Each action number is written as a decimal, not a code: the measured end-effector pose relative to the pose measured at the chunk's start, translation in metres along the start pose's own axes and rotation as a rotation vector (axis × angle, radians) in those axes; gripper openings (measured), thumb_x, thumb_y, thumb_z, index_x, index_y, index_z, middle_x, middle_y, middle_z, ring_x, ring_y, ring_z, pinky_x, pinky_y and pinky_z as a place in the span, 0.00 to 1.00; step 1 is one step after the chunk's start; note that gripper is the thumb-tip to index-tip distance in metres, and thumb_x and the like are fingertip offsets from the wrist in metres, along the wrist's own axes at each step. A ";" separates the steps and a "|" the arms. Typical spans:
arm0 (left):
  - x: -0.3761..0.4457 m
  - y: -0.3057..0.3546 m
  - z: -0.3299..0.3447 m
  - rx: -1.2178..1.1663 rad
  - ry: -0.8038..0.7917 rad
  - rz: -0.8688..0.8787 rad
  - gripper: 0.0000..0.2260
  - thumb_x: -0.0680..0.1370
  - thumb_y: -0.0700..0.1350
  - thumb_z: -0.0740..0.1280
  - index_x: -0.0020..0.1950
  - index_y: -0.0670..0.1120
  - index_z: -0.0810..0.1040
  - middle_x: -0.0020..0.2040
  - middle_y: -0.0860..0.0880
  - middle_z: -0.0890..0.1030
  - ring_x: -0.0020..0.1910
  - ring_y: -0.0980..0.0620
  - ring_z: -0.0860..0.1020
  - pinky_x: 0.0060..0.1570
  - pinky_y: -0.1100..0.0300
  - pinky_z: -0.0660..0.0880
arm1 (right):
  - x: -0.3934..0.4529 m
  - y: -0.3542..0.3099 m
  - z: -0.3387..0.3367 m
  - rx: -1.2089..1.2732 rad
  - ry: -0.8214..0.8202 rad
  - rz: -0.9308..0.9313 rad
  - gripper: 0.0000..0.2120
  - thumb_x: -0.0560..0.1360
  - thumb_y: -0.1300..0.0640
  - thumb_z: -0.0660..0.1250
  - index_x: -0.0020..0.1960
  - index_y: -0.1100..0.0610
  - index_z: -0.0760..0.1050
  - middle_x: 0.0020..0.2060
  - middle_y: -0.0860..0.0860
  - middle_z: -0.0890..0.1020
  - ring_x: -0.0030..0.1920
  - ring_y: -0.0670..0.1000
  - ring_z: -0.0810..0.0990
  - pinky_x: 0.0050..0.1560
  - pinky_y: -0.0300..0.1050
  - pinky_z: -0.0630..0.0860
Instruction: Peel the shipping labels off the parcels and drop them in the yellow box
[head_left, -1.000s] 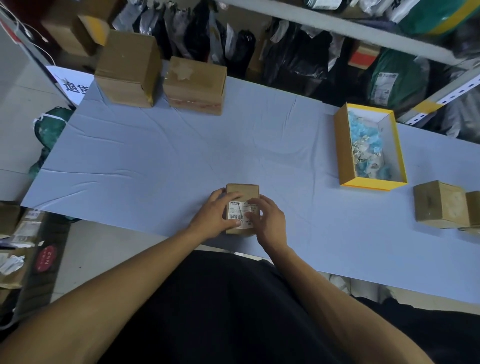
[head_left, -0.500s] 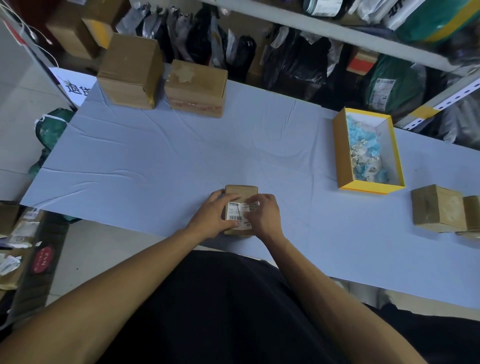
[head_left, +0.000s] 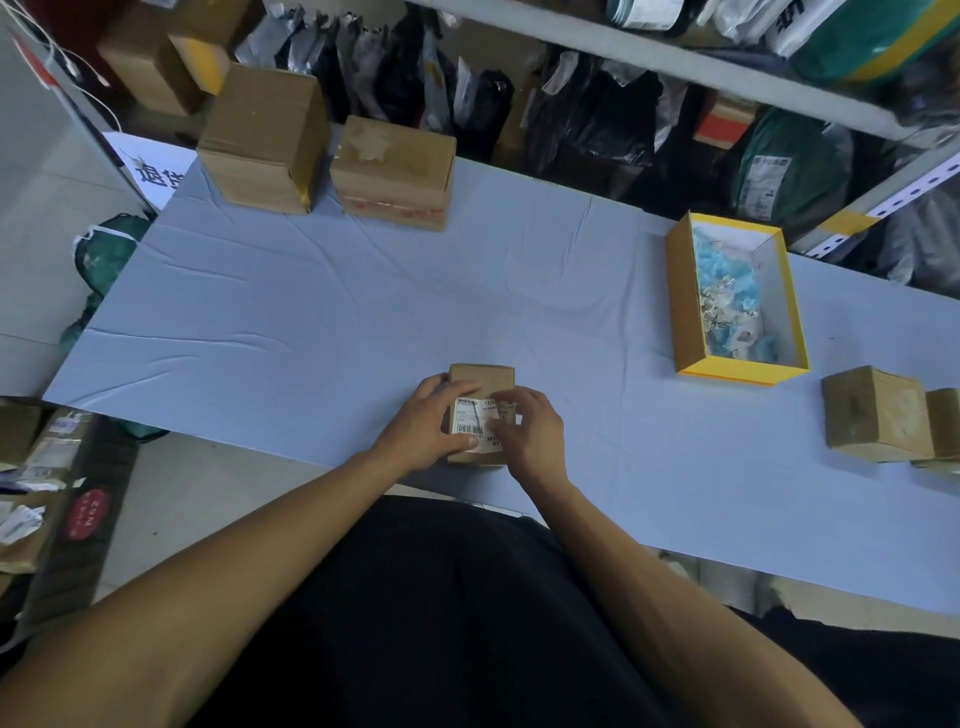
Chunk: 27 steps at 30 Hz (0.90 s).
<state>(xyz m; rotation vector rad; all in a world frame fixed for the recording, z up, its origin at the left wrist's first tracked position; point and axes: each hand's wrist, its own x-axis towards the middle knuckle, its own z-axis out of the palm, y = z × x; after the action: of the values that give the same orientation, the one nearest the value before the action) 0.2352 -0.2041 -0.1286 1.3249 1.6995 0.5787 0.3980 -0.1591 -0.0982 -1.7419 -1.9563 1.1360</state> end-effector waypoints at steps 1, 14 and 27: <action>-0.001 0.000 0.001 -0.003 0.003 -0.001 0.33 0.71 0.47 0.76 0.73 0.59 0.67 0.74 0.49 0.62 0.70 0.51 0.68 0.68 0.54 0.69 | -0.001 0.000 0.001 -0.010 0.002 -0.001 0.14 0.70 0.63 0.69 0.55 0.54 0.80 0.57 0.50 0.78 0.49 0.44 0.74 0.49 0.35 0.66; -0.003 -0.002 0.004 0.000 0.015 -0.011 0.34 0.71 0.47 0.76 0.73 0.58 0.67 0.75 0.49 0.61 0.71 0.51 0.66 0.69 0.54 0.69 | -0.003 0.004 0.009 -0.207 0.009 -0.066 0.14 0.75 0.58 0.66 0.59 0.51 0.81 0.48 0.45 0.80 0.39 0.45 0.75 0.34 0.30 0.63; -0.001 -0.001 0.003 0.001 0.018 -0.009 0.34 0.70 0.46 0.77 0.73 0.58 0.68 0.74 0.49 0.63 0.70 0.52 0.67 0.66 0.63 0.64 | 0.003 -0.001 0.001 -0.097 -0.021 0.021 0.13 0.71 0.62 0.69 0.55 0.55 0.80 0.59 0.50 0.76 0.47 0.47 0.75 0.47 0.38 0.67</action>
<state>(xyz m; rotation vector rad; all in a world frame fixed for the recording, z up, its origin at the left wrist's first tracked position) 0.2372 -0.2061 -0.1299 1.3155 1.7195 0.5867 0.3955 -0.1568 -0.0987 -1.8094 -2.0417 1.0872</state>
